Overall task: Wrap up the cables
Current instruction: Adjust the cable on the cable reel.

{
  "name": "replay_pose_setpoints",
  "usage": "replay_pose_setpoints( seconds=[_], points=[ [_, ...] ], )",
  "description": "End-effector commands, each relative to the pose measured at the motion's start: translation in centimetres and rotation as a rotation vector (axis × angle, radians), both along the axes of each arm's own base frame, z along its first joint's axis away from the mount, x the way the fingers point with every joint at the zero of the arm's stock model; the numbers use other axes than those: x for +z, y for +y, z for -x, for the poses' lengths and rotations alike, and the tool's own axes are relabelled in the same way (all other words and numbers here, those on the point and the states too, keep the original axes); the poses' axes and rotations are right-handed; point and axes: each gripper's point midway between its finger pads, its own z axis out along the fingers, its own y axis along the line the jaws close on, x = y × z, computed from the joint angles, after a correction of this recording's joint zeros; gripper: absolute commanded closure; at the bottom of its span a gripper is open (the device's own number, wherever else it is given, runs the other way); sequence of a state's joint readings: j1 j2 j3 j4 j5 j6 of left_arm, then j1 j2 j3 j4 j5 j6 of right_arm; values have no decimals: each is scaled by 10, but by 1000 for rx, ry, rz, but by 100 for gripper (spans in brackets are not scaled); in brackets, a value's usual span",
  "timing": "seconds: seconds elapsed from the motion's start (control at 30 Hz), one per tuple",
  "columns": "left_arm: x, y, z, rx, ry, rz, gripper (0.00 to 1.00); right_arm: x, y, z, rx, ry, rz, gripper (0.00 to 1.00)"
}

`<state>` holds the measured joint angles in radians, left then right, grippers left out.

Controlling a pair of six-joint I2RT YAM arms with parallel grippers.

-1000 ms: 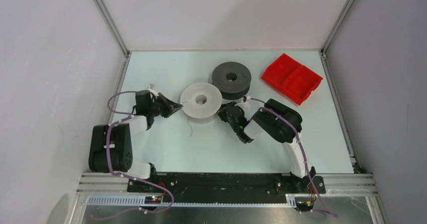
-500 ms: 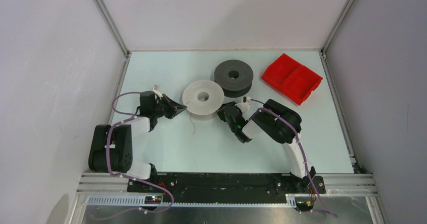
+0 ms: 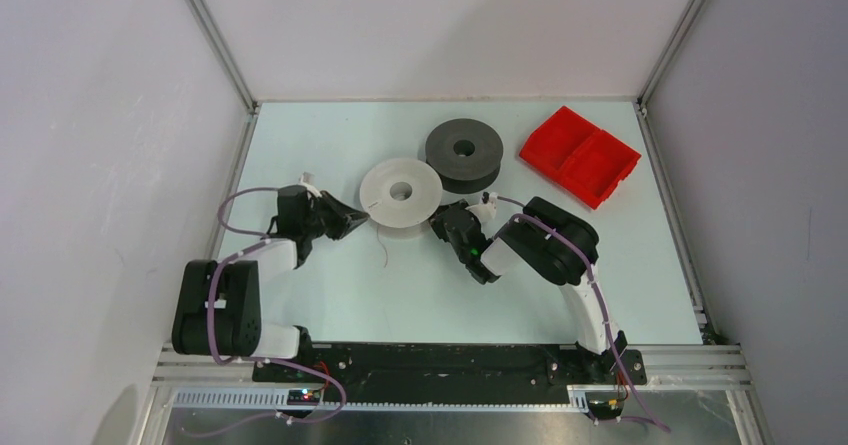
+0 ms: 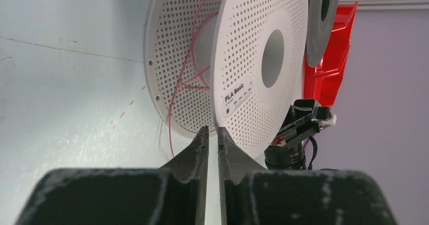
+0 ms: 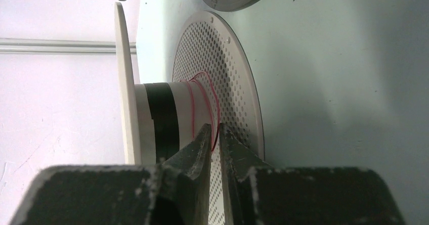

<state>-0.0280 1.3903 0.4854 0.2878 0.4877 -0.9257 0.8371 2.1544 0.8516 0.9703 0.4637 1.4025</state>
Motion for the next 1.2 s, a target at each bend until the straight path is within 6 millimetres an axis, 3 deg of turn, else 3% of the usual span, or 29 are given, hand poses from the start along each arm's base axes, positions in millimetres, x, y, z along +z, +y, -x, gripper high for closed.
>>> replay_pose_setpoints(
  seconds=[0.0, 0.27, 0.37, 0.63, 0.73, 0.9, 0.93, 1.17],
  points=[
    [5, 5, 1, 40, -20, -22, 84, 17, 42, 24, 130, -6, -62, 85],
    [19, 10, -4, 78, -64, -30, 78, 28, 28, 27, 132, -42, -31, 85],
    [26, 12, -5, 90, -82, -31, 76, 42, 24, 26, 148, -94, -28, 85],
    [38, 21, -6, 128, -126, -76, 74, 60, 5, 43, 161, -139, -25, 82],
    [40, 38, -6, 179, -132, -147, 73, 66, -14, 57, 158, -160, -24, 82],
    [68, 73, -6, 297, -199, -304, 71, 77, -48, 82, 126, -226, 40, 82],
    [67, 84, -4, 323, -184, -326, 70, 88, -49, 86, 131, -265, 54, 82],
    [96, 115, 3, 362, -216, -459, 69, 115, -59, 94, 96, -375, 193, 77]
  ],
)
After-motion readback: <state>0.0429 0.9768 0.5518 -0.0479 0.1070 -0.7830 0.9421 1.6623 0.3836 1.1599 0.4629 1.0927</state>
